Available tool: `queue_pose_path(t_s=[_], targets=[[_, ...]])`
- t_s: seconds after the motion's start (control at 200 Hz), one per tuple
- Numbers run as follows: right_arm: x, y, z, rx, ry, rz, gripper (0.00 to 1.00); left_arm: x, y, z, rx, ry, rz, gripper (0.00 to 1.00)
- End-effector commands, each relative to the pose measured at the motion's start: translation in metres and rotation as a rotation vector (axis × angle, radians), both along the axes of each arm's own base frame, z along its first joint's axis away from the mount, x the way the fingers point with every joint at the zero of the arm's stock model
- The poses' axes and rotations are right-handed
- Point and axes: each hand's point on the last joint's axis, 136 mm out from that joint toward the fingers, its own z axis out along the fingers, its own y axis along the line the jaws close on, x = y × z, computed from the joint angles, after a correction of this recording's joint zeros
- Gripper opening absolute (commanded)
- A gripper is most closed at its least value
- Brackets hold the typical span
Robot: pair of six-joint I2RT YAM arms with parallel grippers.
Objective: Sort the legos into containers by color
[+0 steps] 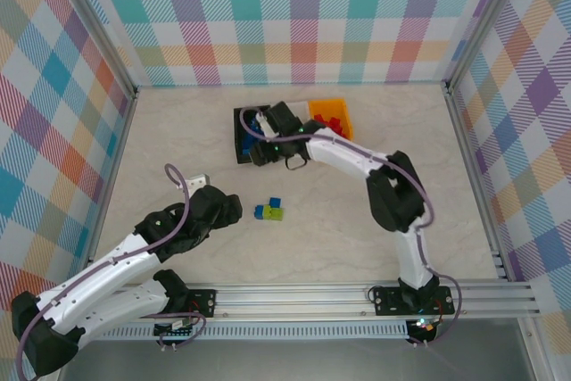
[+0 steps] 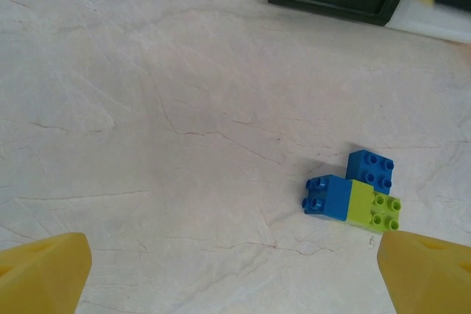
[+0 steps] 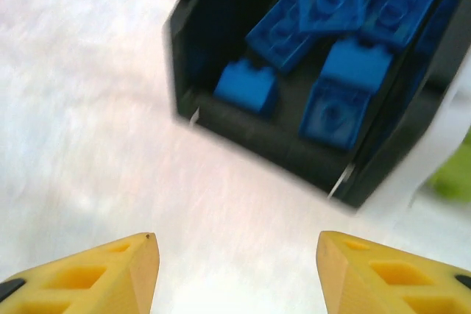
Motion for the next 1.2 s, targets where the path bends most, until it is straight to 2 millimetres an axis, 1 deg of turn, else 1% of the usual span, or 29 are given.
queue_pose_path(t_s=[0.0,0.04,0.125,0.185,0.225,0.295,0.37,0.45,0.505,0.595,0.68,0.72,0.775,0.89,0.95,1.005,1.085,1.2], targets=[[-0.034,-0.009,-0.002,-0.068,-0.067,0.043,0.59,-0.002,0.005,-0.001,0.011,-0.002,0.009,1.00],[-0.041,-0.018,-0.015,-0.114,-0.056,0.033,0.57,-0.001,0.004,-0.001,0.010,-0.002,0.007,1.00],[-0.044,-0.035,-0.041,-0.198,-0.047,0.008,0.56,-0.001,0.001,-0.001,0.003,0.002,0.000,1.00],[-0.044,-0.041,-0.056,-0.251,-0.046,0.008,0.56,0.000,-0.001,-0.001,-0.002,0.002,-0.002,1.00],[-0.044,-0.042,-0.064,-0.280,-0.053,0.020,0.56,0.000,-0.001,0.000,-0.002,0.002,-0.004,1.00],[-0.048,-0.038,-0.072,-0.322,-0.075,0.058,0.55,0.000,-0.001,0.001,0.003,0.003,-0.006,1.00],[-0.056,-0.037,-0.081,-0.358,-0.077,0.092,0.55,-0.001,0.000,0.000,0.009,0.004,-0.007,1.00],[-0.072,-0.037,-0.087,-0.376,-0.063,0.122,0.55,0.000,0.000,0.000,0.011,0.003,-0.010,1.00],[-0.087,-0.037,-0.091,-0.389,-0.055,0.157,0.55,0.001,-0.002,0.000,0.010,0.002,-0.013,1.00],[-0.116,-0.035,-0.094,-0.401,-0.057,0.226,0.55,0.003,-0.004,-0.003,0.016,0.005,-0.020,1.00],[-0.142,-0.032,-0.091,-0.383,-0.048,0.283,0.56,0.006,-0.008,-0.006,0.025,0.015,-0.030,1.00],[-0.151,-0.033,-0.089,-0.369,-0.035,0.297,0.56,0.007,-0.010,-0.008,0.033,0.022,-0.039,1.00],[-0.158,-0.036,-0.082,-0.346,-0.032,0.289,0.57,0.008,-0.014,-0.012,0.042,0.038,-0.049,1.00],[-0.160,-0.042,-0.062,-0.288,-0.044,0.242,0.63,0.011,-0.017,-0.017,0.052,0.058,-0.052,1.00],[-0.160,-0.041,-0.051,-0.254,-0.046,0.220,0.66,0.012,-0.018,-0.016,0.050,0.057,-0.052,1.00],[-0.159,-0.036,-0.045,-0.229,-0.040,0.210,0.69,0.012,-0.018,-0.014,0.045,0.051,-0.052,1.00],[-0.153,-0.028,-0.046,-0.203,-0.027,0.202,0.71,0.013,-0.017,-0.010,0.043,0.038,-0.045,1.00],[-0.139,-0.014,-0.059,-0.193,0.008,0.177,0.73,0.011,-0.008,-0.004,0.050,0.021,-0.020,1.00]])
